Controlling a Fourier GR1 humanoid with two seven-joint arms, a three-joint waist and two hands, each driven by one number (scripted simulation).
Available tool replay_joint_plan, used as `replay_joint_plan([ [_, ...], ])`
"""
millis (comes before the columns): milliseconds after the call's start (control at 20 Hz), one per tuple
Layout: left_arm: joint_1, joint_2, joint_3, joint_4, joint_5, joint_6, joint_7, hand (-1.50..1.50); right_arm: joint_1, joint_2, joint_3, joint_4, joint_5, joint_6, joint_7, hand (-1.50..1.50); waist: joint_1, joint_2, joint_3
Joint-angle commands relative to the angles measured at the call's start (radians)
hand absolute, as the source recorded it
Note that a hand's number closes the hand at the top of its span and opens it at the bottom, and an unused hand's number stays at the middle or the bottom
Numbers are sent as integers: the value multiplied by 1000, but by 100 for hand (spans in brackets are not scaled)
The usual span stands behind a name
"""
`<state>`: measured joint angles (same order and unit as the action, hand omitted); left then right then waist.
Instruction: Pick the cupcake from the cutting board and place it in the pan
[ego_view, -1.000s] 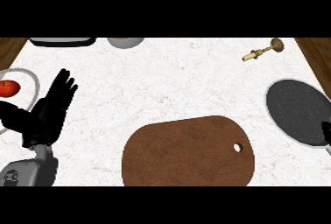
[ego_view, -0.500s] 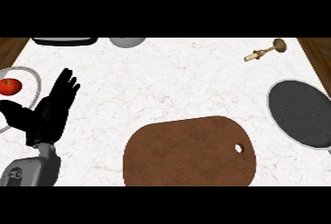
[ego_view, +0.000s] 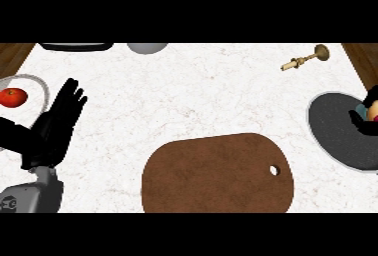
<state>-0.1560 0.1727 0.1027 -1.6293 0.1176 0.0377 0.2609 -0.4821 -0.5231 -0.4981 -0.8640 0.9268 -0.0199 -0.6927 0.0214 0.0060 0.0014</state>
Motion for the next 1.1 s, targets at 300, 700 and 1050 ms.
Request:
replay_joint_plan([
  [300, -18, -32, -30, -1, -38, 31, -4, 0, -160, -93, -31, 456, 37, -6, 70, -150, 14, 6, 1],
  [700, -61, -32, -21, 35, -29, 23, -8, 0, -172, -118, -137, 587, -94, 32, -148, -150, 8, 8, 4],
  [1050, -41, -17, -4, 20, -26, 20, -11, 0, -166, -299, -288, 688, -258, 359, -172, -150, 0, 9, 5],
])
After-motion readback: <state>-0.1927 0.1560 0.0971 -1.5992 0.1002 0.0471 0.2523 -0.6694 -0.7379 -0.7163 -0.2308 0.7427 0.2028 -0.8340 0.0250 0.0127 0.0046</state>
